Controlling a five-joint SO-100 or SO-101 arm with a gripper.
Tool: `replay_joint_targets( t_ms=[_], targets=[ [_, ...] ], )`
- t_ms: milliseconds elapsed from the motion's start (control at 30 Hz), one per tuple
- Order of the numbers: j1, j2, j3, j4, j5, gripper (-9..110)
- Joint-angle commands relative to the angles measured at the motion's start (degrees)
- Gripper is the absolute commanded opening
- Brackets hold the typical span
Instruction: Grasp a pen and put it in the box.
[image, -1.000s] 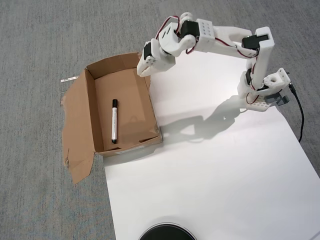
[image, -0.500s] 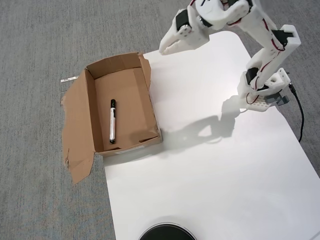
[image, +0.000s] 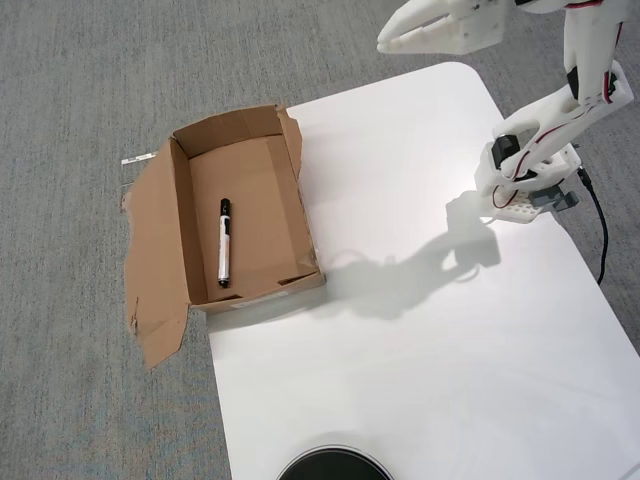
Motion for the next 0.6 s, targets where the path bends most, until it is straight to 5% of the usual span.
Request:
replay_joint_targets(
  t_ms=[0, 567],
  targets=[
    [-0.04, 3.34, -0.92, 1.14, 0.4, 0],
    [-4.26, 28.04, 27.64, 10.37, 0.57, 0]
  ],
)
